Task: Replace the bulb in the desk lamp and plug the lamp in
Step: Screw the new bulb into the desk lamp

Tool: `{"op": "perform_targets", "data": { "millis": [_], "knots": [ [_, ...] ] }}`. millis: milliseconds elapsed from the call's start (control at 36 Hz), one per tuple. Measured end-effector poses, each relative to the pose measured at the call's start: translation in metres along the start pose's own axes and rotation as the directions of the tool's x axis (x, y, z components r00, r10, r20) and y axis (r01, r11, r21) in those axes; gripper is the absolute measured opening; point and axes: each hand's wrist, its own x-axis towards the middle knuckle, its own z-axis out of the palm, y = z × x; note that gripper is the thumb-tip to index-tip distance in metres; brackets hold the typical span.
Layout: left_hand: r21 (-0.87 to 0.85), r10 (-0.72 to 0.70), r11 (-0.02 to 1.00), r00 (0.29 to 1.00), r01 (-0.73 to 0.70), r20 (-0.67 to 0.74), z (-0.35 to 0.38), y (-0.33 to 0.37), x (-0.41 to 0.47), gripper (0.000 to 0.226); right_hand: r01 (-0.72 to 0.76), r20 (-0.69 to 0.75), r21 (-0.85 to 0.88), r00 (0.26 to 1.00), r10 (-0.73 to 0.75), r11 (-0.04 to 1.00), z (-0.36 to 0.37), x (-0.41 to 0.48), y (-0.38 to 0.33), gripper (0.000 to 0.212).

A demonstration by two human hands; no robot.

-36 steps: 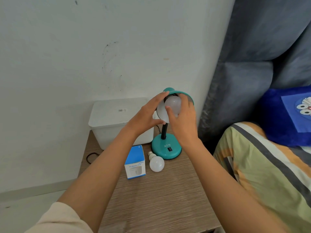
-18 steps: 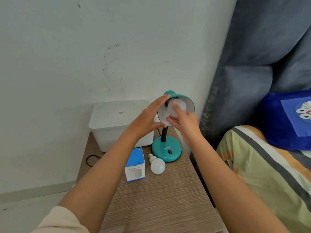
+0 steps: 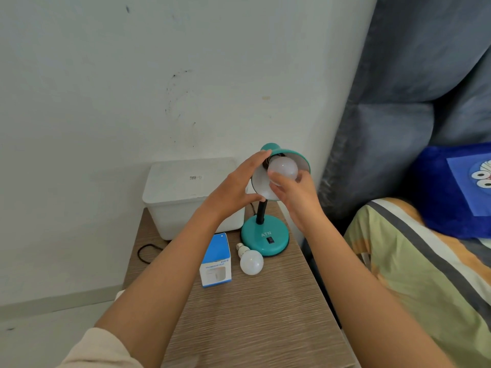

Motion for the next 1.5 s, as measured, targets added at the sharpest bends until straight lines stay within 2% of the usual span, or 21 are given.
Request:
{"op": "perform_targets", "data": {
  "millis": [83, 139, 222, 306, 444, 500, 611, 722, 833, 889, 972, 1028, 1083, 1167, 1222, 1278, 1333, 1444, 1500],
  "knots": [
    [0.0, -0.01, 1.0, 1.0, 0.01, 0.008, -0.001, 0.002, 0.0, 0.093, 0.166, -0.073, -0.354, 0.976, -0.204, 0.92, 0.002, -0.001, 0.004, 0.04],
    [0.001, -0.007, 1.0, 1.0, 0.007, 0.006, -0.001, 0.002, 0.0, 0.093, 0.223, -0.083, -0.481, 0.951, -0.297, 0.848, 0.005, -0.001, 0.006, 0.047],
    [0.007, -0.008, 1.0, 1.0, 0.008, 0.002, -0.001, 0.001, 0.0, 0.094, 0.317, -0.08, -0.546, 0.901, -0.425, 0.776, 0.007, -0.004, 0.008, 0.055],
    [0.003, -0.009, 1.0, 1.0, 0.009, 0.0, -0.001, 0.001, 0.0, 0.093, 0.424, -0.037, -0.562, 0.845, -0.534, 0.71, 0.008, -0.006, 0.008, 0.051],
    [-0.018, 0.002, 1.0, 1.0, -0.002, -0.012, 0.0, 0.001, -0.001, 0.091, 0.453, 0.06, -0.662, 0.826, -0.56, 0.597, 0.008, -0.007, 0.009, 0.059],
    [-0.02, -0.003, 1.0, 1.0, 0.003, -0.009, 0.0, 0.001, -0.001, 0.092, 0.425, 0.037, -0.655, 0.844, -0.535, 0.625, 0.007, -0.007, 0.009, 0.058],
    [-0.017, -0.019, 1.0, 1.0, 0.019, 0.004, -0.001, 0.002, -0.001, 0.094, 0.207, -0.106, -0.509, 0.948, -0.3, 0.835, 0.005, -0.004, 0.002, 0.066],
    [-0.024, -0.002, 1.0, 1.0, 0.002, 0.002, 0.001, 0.002, -0.001, 0.094, 0.234, -0.071, -0.471, 0.951, -0.301, 0.85, 0.004, -0.004, 0.0, 0.064],
    [-0.016, 0.01, 1.0, 1.0, -0.01, -0.012, 0.001, 0.001, -0.001, 0.093, 0.133, -0.095, -0.399, 0.978, -0.186, 0.907, 0.003, 0.002, 0.003, 0.063],
    [-0.012, 0.008, 1.0, 1.0, -0.008, -0.009, 0.001, 0.0, -0.001, 0.093, 0.135, -0.084, -0.388, 0.98, -0.181, 0.912, 0.002, 0.003, 0.004, 0.063],
    [-0.012, 0.009, 1.0, 1.0, -0.009, -0.008, 0.001, 0.001, -0.002, 0.093, 0.125, -0.051, -0.425, 0.986, -0.162, 0.897, 0.0, 0.003, 0.003, 0.051],
    [-0.01, 0.023, 1.0, 1.0, -0.023, -0.017, 0.001, 0.001, -0.002, 0.091, 0.041, -0.034, -0.321, 0.998, -0.055, 0.946, -0.001, 0.005, 0.002, 0.041],
    [-0.008, 0.03, 1.0, 0.999, -0.03, -0.018, 0.001, 0.001, -0.001, 0.091, -0.015, -0.028, -0.234, 1.0, 0.009, 0.972, 0.0, 0.006, 0.001, 0.04],
    [-0.015, 0.011, 1.0, 1.0, -0.011, -0.011, 0.001, 0.001, -0.001, 0.094, 0.083, -0.035, -0.333, 0.994, -0.101, 0.939, 0.002, 0.003, 0.001, 0.059],
    [-0.015, 0.011, 1.0, 1.0, -0.011, -0.014, 0.002, 0.001, -0.001, 0.095, 0.165, -0.049, -0.404, 0.978, -0.202, 0.9, 0.003, -0.001, 0.001, 0.055],
    [-0.012, 0.014, 1.0, 1.0, -0.014, -0.019, 0.002, 0.0, -0.001, 0.094, 0.123, -0.058, -0.371, 0.986, -0.155, 0.92, 0.002, 0.001, 0.003, 0.046],
    [-0.011, 0.014, 1.0, 1.0, -0.014, -0.022, 0.002, -0.001, -0.001, 0.094, 0.048, -0.058, -0.274, 0.996, -0.066, 0.961, 0.003, 0.001, 0.003, 0.047],
    [-0.034, 0.008, 0.999, 1.0, -0.009, -0.028, 0.003, 0.0, -0.002, 0.095, 0.132, -0.087, -0.357, 0.981, -0.173, 0.925, 0.003, 0.001, 0.004, 0.05],
    [-0.035, 0.008, 0.999, 0.999, -0.009, -0.031, 0.003, 0.0, -0.002, 0.095, 0.099, -0.086, -0.317, 0.987, -0.133, 0.943, 0.003, 0.002, 0.005, 0.042]
  ]
}}
